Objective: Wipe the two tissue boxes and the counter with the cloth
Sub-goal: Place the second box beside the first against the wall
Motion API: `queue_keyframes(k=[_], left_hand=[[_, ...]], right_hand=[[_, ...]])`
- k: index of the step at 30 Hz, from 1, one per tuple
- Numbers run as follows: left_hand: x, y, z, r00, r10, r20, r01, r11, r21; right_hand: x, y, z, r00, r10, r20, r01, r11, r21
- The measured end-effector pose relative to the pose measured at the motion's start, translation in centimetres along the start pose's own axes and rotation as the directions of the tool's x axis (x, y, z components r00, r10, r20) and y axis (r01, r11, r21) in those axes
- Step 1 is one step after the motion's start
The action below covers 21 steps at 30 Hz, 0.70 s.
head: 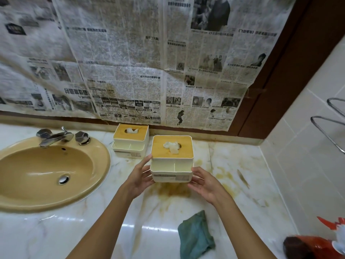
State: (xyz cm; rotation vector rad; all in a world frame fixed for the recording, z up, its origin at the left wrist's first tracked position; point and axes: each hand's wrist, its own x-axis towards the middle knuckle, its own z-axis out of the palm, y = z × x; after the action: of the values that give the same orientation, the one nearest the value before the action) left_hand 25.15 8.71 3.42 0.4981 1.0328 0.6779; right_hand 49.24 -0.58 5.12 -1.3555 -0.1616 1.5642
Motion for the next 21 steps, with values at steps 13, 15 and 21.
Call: queue_keyframes(k=[13,15,21], left_hand=[[3.4,-2.1,0.5,0.886,0.351,-0.305,-0.259,0.917,0.302],[4.3,-1.9,0.7,0.883,0.339,-0.325,-0.243,0.922,0.303],[6.5,-1.3,0.6,0.883,0.335,-0.327,-0.233,0.92,0.315]], right_hand=[[8.6,-1.8,1.9,0.993,0.065,-0.096,-0.07,0.997,-0.041],[9.8,-2.4,2.6,0.991,0.05,-0.121,-0.06,0.995,-0.078],[13.0,-3.1,4.5,0.99,0.041,-0.133,-0.057,0.991,-0.119]])
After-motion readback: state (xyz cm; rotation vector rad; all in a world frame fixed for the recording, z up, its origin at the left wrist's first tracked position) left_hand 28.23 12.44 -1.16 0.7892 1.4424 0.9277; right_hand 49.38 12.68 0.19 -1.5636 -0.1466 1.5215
